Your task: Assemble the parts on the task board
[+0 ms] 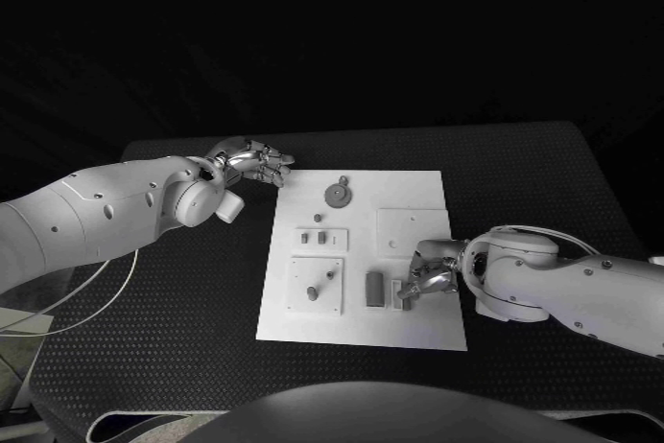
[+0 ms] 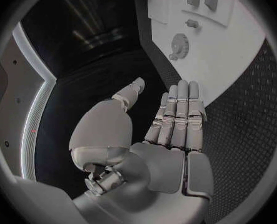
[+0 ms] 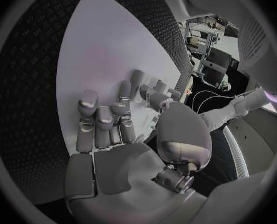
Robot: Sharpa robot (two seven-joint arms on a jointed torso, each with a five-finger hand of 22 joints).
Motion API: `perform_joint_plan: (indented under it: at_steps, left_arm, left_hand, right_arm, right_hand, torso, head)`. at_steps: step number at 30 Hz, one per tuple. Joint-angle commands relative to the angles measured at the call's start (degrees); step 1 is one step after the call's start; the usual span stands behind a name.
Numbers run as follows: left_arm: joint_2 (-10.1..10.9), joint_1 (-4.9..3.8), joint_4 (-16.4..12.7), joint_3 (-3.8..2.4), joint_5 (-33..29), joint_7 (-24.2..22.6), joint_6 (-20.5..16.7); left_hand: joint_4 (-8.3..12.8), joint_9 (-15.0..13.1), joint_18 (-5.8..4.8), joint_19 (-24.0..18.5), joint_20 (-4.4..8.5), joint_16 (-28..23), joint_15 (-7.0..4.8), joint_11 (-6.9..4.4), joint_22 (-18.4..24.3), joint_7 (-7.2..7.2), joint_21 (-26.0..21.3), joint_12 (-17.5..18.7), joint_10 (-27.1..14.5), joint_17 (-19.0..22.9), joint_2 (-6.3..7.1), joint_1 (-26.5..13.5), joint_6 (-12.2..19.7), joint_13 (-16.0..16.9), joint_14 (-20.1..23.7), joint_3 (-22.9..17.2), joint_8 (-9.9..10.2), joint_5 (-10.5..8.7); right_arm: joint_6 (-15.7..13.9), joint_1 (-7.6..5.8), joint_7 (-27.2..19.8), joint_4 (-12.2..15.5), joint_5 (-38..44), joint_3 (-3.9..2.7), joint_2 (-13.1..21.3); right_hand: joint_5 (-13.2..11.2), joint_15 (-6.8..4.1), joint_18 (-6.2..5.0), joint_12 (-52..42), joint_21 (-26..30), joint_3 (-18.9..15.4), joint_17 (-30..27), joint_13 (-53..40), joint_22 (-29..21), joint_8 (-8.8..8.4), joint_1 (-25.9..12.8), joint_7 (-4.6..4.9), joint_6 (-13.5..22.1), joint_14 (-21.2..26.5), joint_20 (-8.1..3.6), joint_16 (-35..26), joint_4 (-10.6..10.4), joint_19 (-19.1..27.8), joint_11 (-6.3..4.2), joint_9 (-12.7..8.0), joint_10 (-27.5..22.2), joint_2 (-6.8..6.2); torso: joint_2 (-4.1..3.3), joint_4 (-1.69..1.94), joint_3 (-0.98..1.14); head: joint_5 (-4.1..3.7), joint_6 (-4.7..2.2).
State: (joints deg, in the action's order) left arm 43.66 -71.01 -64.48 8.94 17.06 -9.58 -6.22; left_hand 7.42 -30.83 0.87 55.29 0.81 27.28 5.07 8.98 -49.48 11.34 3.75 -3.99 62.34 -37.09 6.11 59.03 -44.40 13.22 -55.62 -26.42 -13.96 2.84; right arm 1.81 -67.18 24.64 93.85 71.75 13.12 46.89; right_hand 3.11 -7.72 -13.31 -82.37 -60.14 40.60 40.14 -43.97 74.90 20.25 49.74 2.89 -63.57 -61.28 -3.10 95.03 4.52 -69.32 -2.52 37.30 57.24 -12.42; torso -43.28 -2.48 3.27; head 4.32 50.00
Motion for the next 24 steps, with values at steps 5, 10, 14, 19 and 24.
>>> perform_joint_plan:
  at_steps: [5, 10, 14, 19, 24]
  left_arm:
    - [0.04, 0.0, -0.15, -0.02, 0.29, -0.44, 0.86]
    - [0.04, 0.0, -0.14, -0.02, 0.3, -0.4, 0.92]
    - [0.03, 0.0, -0.1, -0.02, 0.3, -0.38, 0.94]
    - [-0.05, 0.0, -0.07, -0.01, 0.32, -0.3, 1.05]
    - [0.0, 0.04, 0.01, -0.01, 0.54, -0.21, 1.29]
  left_hand:
    - [-0.39, -0.1, 0.4, -0.36, -0.08, -0.26, -0.14, -0.1, 0.1, 0.89, 0.35, -0.08, -0.39, -0.1, 0.26, 0.07, 0.39, -0.08, -0.43, 0.09, -0.32, 0.12]
    - [-0.4, -0.1, 0.4, -0.37, -0.08, -0.27, -0.14, -0.11, 0.1, 0.89, 0.35, -0.08, -0.38, -0.11, 0.26, 0.07, 0.38, -0.08, -0.43, 0.1, -0.33, 0.12]
    - [-0.41, -0.1, 0.4, -0.37, -0.08, -0.28, -0.14, -0.11, 0.11, 0.88, 0.35, -0.09, -0.37, -0.13, 0.25, 0.08, 0.38, -0.08, -0.44, 0.1, -0.34, 0.12]
    - [-0.42, -0.1, 0.4, -0.37, -0.08, -0.3, -0.14, -0.12, 0.11, 0.88, 0.34, -0.09, -0.36, -0.14, 0.26, 0.08, 0.37, -0.08, -0.44, 0.11, -0.35, 0.12]
    - [-0.44, -0.11, 0.4, -0.39, -0.09, -0.32, -0.13, -0.12, 0.11, 0.88, 0.34, -0.09, -0.35, -0.15, 0.27, 0.06, 0.37, -0.08, -0.43, 0.13, -0.36, 0.12]
  right_arm:
    - [4.61, 1.52, 3.21, -0.81, 6.65, 1.08, -0.28]
    - [4.9, 1.52, 3.85, -1.06, 8.84, 1.08, -0.03]
    - [4.16, 1.52, 4.02, -1.15, 9.41, 1.08, 0.21]
    - [4.12, 1.45, 4.01, -1.54, 9.47, 1.07, 0.4]
    - [4.43, 1.35, 3.72, -1.95, 9.47, 1.07, 0.68]
  right_hand:
    - [-0.04, 0.04, -1.69, 0.16, -0.33, 0.62, 0.23, -0.83, 0.67, -0.11, 1.43, 0.39, -0.27, -0.8, 0.21, -0.39, 3.17, -0.58, -0.28, 0.42, 0.96, 0.98]
    - [-0.05, 0.03, -1.69, 0.21, -0.3, 0.63, 0.28, -1.09, 0.64, -0.01, 1.54, 0.3, -0.58, -0.9, 0.29, -0.5, 3.82, -0.65, -0.36, 0.58, 1.15, 1.11]
    - [-0.05, 0.03, -1.69, 0.22, -0.29, 0.61, 0.29, -1.15, 0.62, 0.03, 1.44, 0.27, -0.66, -0.92, 0.32, -0.53, 3.85, -0.67, -0.39, 0.62, 1.2, 1.08]
    - [-0.04, 0.04, -1.69, 0.37, -0.18, 0.7, 0.31, -1.34, 0.54, -0.02, 0.86, 0.25, -0.72, -0.97, 0.42, -0.67, 3.48, -0.72, -0.41, 0.71, 1.31, 0.75]
    - [-0.04, 0.03, -1.69, 0.46, -0.11, 0.83, 0.32, -1.41, 0.5, -0.06, 0.83, 0.26, -0.68, -0.96, 0.44, -0.74, 3.43, -0.7, -0.41, 0.74, 1.32, 0.54]
  torso:
    - [0.0, -0.04, 0.04]
    - [0.02, -0.06, 0.03]
    - [0.02, -0.06, 0.05]
    - [0.03, 0.0, 0.04]
    - [0.02, 0.04, 0.07]
  head:
    - [-0.1, 0.0]
    - [-0.22, 0.0]
    - [-0.21, 0.0]
    - [-0.3, 0.0]
    - [-0.13, 0.0]
